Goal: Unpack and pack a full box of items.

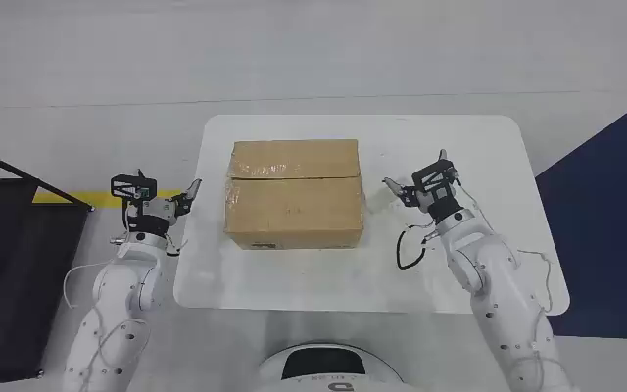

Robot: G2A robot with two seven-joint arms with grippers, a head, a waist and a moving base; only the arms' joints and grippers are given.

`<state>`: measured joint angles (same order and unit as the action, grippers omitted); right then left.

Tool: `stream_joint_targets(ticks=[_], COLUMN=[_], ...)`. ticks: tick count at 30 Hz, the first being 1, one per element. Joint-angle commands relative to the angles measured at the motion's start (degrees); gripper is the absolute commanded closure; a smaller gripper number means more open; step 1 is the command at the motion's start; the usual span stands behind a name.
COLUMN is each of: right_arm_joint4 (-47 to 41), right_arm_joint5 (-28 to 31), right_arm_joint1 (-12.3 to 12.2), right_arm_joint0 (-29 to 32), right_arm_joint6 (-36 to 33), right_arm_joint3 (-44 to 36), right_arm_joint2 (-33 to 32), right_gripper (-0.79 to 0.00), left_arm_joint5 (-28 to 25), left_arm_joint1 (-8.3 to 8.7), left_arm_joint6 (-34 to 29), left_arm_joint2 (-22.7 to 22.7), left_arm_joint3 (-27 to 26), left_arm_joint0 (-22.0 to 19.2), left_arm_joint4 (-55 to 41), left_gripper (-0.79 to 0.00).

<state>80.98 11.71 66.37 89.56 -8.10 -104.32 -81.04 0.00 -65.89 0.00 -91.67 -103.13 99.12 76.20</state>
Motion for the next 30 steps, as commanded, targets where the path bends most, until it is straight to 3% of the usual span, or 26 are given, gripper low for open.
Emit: stream_joint_targets(ticks=[1,16,21,30], right_arm_joint4=[0.5,0.42,-6.3,-20.55], right_arm_joint5=[0.63,3.25,9.14,27.69], right_arm_joint1=[0.15,0.9,0.7,-0.7], right_arm_joint0=[-1.58,-5.86,-5.25,-2.96], right_arm_joint6=[-1.15,-3.37,-1.63,-2.82], right_arm_joint3=[1.02,4.01,3.66,4.03], right_arm_joint2=[1.54,6.85,5.34,-0.47], right_gripper=[-0.785,-0.785,-0.785,-0.785], left_arm_joint5=[0.0,0.0,0.0,0.0], left_arm_joint1=[0.0,0.0,0.0,0.0], left_arm_joint6=[0.0,0.0,0.0,0.0], left_arm_joint2=[0.0,0.0,0.0,0.0], left_arm_joint3=[0.0,0.0,0.0,0.0], left_arm_joint0=[0.0,0.0,0.0,0.0], left_arm_joint4=[0.0,0.0,0.0,0.0], left_gripper=[-0.785,-0.785,-0.785,-0.785])
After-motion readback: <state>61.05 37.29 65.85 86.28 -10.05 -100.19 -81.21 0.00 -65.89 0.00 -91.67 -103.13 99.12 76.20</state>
